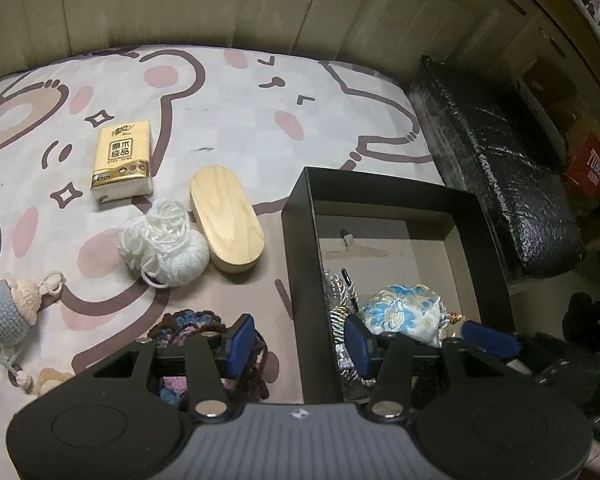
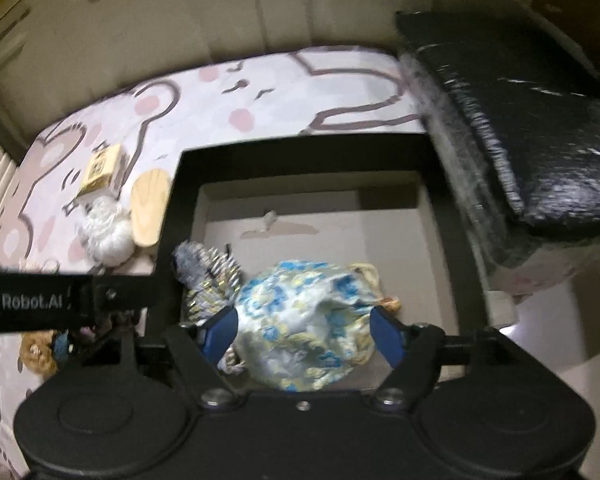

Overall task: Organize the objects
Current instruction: 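Lower the rope toy and floral pouch into the black box and open both grippers, then withdraw both tools upward from the black box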

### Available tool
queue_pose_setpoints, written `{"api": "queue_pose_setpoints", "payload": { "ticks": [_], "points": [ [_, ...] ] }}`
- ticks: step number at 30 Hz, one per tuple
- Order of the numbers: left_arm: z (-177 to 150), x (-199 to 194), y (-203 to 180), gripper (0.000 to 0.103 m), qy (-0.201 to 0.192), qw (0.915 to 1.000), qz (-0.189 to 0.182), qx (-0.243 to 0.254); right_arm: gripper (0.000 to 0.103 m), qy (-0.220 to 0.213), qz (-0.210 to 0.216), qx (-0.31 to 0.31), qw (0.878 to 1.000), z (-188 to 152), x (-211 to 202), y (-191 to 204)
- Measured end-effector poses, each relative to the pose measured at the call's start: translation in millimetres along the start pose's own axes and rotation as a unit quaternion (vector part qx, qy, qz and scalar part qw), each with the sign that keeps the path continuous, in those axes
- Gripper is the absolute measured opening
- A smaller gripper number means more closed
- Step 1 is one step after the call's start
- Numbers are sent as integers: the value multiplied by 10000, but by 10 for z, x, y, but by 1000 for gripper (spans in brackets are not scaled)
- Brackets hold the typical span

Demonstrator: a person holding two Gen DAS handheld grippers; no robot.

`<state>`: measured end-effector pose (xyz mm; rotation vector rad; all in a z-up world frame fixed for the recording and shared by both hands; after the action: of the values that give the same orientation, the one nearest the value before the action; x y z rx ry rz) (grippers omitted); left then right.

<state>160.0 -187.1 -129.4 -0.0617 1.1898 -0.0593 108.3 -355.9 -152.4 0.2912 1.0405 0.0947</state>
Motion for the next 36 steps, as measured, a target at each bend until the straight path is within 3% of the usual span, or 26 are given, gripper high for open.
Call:
{"api": "queue_pose_setpoints", "payload": {
  "ticks": [2,4,7,16,22,27,30,36],
  "points": [
    [-2,-14,-1,51,-19,10000,16,19,61,-146,-49,184,9997,48,-63,-69],
    [-7,-36,-6,51,-59,10000,32,61,43,-264,-35,498,9984,80,-105,-151],
    [-15,-54,-16,53,-110,9998,66,142,36,-309,171,749,9966,83,-106,-192],
    [-36,-49,-9,53,-136,9994,132,287,37,245,-99,317,9991,-33,220,-79],
    [-44,-36,-4,53,-140,9990,206,381,38,274,-85,361,9989,-23,191,-80],
    [-47,-64,-7,55,-214,9982,290,474,38,3,-138,430,9990,40,-15,-113],
    [-53,-94,-17,60,-289,9974,359,559,38,-161,-177,479,9986,52,-163,-129],
    [-64,-184,-25,78,-480,9947,557,712,49,-362,-270,456,9979,32,-396,-106]
  ]
}}
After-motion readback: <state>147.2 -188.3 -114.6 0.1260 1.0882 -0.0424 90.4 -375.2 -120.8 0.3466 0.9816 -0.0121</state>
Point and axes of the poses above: each gripper's, at about its wrist camera, not at the fingertips, and x roughly the way its jaws point, y to its left, z to its top, the point moved 5 cm from there along x, roughly the way its jaws point, and after that the axes turned 11 degrees about z, right-handed, at the moved point
